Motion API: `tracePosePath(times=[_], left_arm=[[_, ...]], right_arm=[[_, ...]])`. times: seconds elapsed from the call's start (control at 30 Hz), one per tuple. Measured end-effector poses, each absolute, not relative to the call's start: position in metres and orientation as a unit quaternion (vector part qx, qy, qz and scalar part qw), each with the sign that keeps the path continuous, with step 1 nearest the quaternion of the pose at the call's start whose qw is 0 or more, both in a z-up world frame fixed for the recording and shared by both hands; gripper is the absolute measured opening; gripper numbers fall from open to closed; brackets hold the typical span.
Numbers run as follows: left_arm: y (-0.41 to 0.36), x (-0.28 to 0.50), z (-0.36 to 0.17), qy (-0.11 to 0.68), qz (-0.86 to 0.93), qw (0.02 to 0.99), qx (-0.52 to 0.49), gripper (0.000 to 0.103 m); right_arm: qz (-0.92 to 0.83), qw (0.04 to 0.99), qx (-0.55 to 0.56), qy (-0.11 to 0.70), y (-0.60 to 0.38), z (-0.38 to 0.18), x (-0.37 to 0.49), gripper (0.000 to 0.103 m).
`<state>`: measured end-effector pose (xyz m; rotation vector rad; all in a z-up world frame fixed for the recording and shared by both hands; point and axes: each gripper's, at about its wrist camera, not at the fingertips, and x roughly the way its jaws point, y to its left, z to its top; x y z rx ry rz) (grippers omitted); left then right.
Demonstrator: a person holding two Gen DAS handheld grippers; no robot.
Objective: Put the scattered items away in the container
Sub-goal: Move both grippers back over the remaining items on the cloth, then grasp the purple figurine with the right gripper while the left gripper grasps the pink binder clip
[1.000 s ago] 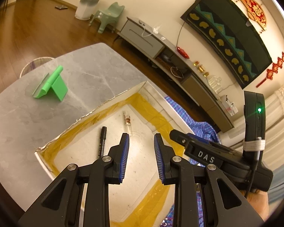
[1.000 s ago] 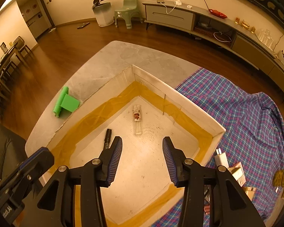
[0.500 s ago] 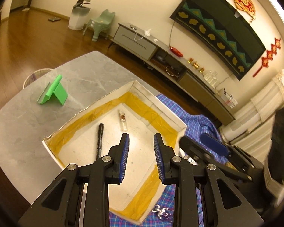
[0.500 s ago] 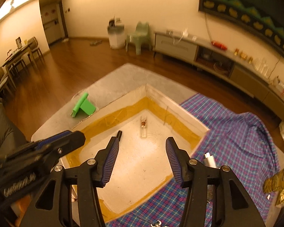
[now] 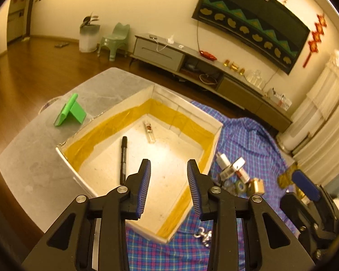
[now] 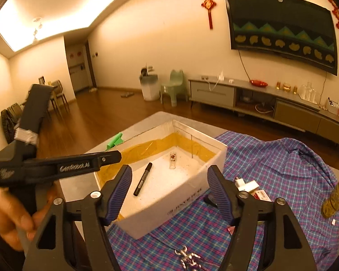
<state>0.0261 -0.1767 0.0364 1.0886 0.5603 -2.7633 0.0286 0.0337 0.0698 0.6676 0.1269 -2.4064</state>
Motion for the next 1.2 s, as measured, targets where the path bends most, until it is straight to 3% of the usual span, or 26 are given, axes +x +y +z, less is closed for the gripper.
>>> tracePosePath(times=[0.2,0.3,0.57,0.73,0.87,1.0,1.03,1.13,1.17,1.2], left_arm=[[-0.156,0.041,0.032,0.148,-0.920,0.057,0.360,0.035],[-0.139,0.045,0.029,0.130,-0.922,0.029,0.364,0.035],[-0.060,0.046,-0.008,0.057,-0.897,-0.066,0.434,0.035],[-0.050,0.029,-0.027,0.073,-0.886,-0.064,0.453,0.036],[-0.040,0.003,-0.041,0.109,-0.873,-0.092,0.467,0.043],[-0.035,-0.024,-0.058,0.123,-0.863,-0.086,0.482,0.045],[-0.032,-0.030,-0.060,0.123,-0.864,-0.096,0.479,0.045],[-0.024,-0.046,-0.064,0.114,-0.864,-0.092,0.482,0.045],[-0.019,-0.051,-0.065,0.110,-0.866,-0.109,0.476,0.047],[-0.016,-0.056,-0.068,0.103,-0.866,-0.109,0.476,0.047]], right_arm=[[-0.911,0.307,0.275,-0.006,0.093,0.012,0.038,0.071],[-0.897,0.300,0.324,0.011,0.103,-0.011,0.028,0.064],[-0.862,0.304,0.398,0.070,0.112,-0.062,0.027,0.056],[-0.850,0.309,0.408,0.127,0.091,-0.094,0.037,0.056],[-0.853,0.300,0.400,0.150,0.080,-0.111,0.035,0.064],[-0.844,0.296,0.406,0.187,0.071,-0.127,0.034,0.063],[-0.840,0.297,0.414,0.187,0.072,-0.131,0.032,0.061],[-0.840,0.292,0.420,0.181,0.075,-0.131,0.029,0.035],[-0.838,0.290,0.426,0.179,0.077,-0.130,0.029,0.018],[-0.837,0.288,0.434,0.168,0.081,-0.129,0.027,0.013]])
